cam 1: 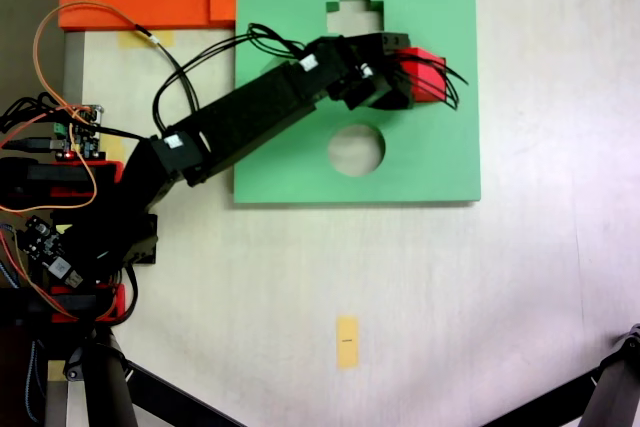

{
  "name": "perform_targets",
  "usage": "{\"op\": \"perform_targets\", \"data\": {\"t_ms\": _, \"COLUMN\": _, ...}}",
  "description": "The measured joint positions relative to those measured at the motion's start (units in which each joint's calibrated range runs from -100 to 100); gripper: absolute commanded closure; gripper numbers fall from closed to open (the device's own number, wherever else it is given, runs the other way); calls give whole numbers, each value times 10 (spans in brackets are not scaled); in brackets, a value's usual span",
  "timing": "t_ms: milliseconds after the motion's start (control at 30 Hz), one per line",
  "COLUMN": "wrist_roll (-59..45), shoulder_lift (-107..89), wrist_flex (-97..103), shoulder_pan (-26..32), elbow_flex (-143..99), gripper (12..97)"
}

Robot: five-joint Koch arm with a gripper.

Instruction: Put the square block into the corresponding hole

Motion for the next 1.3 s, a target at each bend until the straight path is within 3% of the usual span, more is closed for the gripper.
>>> {"op": "perform_targets", "data": {"t_ms": 933, "wrist_roll": 0, "shoulder_lift": 226, "wrist_flex": -6, "shoulder_pan": -3, "elbow_flex": 187, "gripper": 758}}
{"op": "perform_targets", "data": {"t_ms": 1033, "wrist_roll": 0, "shoulder_lift": 228, "wrist_flex": -5, "shoulder_pan": -3, "elbow_flex": 188, "gripper": 658}}
{"op": "perform_targets", "data": {"t_ms": 1100, "wrist_roll": 0, "shoulder_lift": 231, "wrist_flex": -1, "shoulder_pan": -3, "elbow_flex": 208, "gripper": 532}}
{"op": "perform_targets", "data": {"t_ms": 1167, "wrist_roll": 0, "shoulder_lift": 235, "wrist_flex": 1, "shoulder_pan": -2, "elbow_flex": 214, "gripper": 509}}
{"op": "perform_targets", "data": {"t_ms": 1300, "wrist_roll": 0, "shoulder_lift": 237, "wrist_flex": -3, "shoulder_pan": -2, "elbow_flex": 213, "gripper": 321}}
